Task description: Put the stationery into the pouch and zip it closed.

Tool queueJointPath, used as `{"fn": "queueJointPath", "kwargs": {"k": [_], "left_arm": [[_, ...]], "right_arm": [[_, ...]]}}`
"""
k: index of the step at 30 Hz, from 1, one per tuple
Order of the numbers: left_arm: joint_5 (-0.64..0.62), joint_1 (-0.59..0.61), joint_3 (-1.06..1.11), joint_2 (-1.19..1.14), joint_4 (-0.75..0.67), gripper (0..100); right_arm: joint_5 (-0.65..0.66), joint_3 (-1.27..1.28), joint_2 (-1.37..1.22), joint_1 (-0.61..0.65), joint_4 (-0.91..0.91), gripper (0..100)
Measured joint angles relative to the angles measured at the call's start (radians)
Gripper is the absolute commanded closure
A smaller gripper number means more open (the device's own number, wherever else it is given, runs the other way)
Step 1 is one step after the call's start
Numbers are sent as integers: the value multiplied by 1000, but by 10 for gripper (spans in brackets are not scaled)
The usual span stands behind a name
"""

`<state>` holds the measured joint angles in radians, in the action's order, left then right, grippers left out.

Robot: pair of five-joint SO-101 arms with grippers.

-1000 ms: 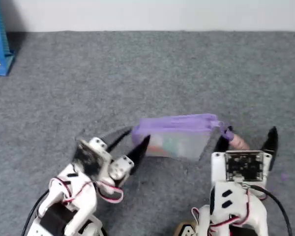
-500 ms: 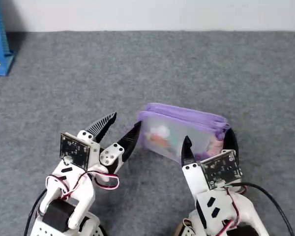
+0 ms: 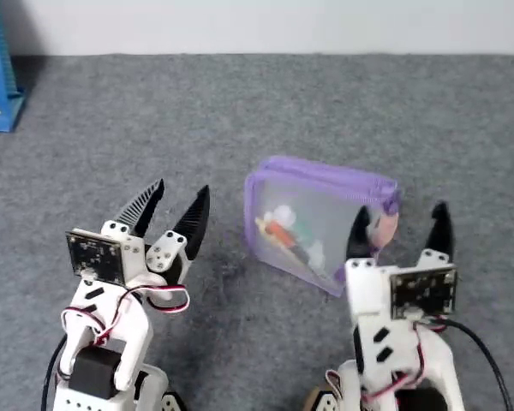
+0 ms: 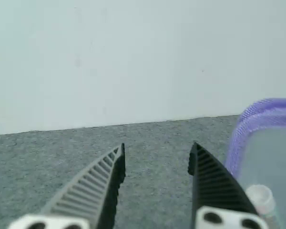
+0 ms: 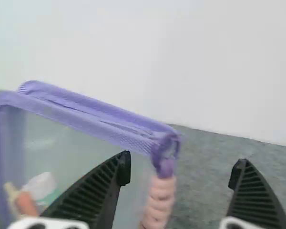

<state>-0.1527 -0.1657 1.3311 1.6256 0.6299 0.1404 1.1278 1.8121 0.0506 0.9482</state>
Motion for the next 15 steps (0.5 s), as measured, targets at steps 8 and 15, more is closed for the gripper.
{"fn": "queueJointPath", "kwargs": {"k": [8, 15], "left_arm": [[-2, 103, 0, 0, 0, 786], [-2, 170, 0, 0, 43, 786]], "right_arm": [[-5, 239, -17, -32, -212, 671], [-3, 149, -2, -28, -25, 671]]}}
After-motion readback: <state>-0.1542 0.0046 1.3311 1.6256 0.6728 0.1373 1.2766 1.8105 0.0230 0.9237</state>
